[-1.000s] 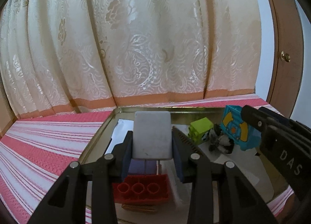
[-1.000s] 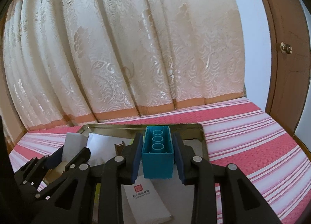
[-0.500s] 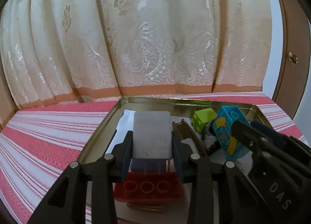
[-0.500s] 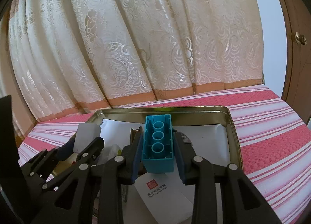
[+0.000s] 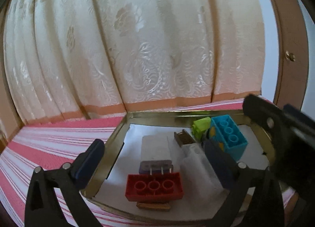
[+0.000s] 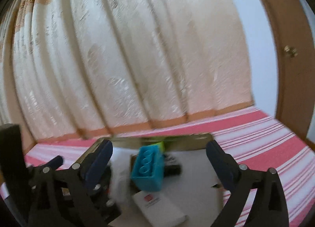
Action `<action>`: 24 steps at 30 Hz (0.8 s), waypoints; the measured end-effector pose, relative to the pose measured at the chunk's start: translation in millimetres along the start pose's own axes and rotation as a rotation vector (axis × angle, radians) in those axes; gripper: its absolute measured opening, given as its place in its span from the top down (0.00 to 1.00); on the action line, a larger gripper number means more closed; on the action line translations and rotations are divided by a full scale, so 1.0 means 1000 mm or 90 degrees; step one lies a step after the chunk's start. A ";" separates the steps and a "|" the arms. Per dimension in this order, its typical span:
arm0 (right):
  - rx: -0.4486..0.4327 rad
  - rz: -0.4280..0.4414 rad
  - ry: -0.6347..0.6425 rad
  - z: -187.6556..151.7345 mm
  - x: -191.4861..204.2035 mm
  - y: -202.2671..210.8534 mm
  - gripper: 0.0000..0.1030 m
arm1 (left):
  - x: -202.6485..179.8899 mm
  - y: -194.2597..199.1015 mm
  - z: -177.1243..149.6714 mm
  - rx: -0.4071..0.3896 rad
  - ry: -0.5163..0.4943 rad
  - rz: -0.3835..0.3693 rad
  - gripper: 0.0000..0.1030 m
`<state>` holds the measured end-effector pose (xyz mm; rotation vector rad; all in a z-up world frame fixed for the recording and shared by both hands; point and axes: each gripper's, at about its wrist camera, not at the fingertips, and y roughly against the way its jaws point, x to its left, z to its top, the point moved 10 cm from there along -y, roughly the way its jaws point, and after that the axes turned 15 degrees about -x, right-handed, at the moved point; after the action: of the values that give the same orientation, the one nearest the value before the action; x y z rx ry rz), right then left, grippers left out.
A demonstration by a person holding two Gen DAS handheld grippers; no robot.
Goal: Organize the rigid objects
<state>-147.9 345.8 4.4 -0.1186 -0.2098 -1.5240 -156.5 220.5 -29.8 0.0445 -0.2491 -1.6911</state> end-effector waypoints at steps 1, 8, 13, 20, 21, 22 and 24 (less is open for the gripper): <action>-0.005 -0.013 0.007 0.001 -0.003 0.000 0.05 | 0.000 0.003 -0.001 -0.001 -0.007 0.002 0.00; -0.036 -0.031 0.032 0.004 -0.004 0.010 0.05 | 0.015 0.015 0.000 -0.026 -0.013 0.016 0.00; -0.072 -0.053 0.027 0.007 -0.006 0.020 0.05 | 0.026 0.019 -0.005 -0.015 0.021 0.011 0.00; -0.075 -0.074 0.043 0.002 0.000 0.032 0.05 | 0.040 0.025 -0.007 -0.015 0.037 0.024 0.00; -0.074 -0.077 0.053 0.001 0.002 0.035 0.05 | 0.042 0.026 -0.008 -0.015 0.039 0.024 0.00; -0.074 -0.078 0.059 0.001 0.004 0.037 0.05 | 0.043 0.028 -0.008 -0.015 0.040 0.023 0.00; -0.076 -0.081 0.064 0.000 0.006 0.042 0.05 | 0.046 0.031 -0.008 -0.020 0.041 0.026 0.00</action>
<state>-105.7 341.7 7.6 -0.1254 -0.0461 -1.6651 -131.2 170.5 -26.2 0.0700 -0.1735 -1.6503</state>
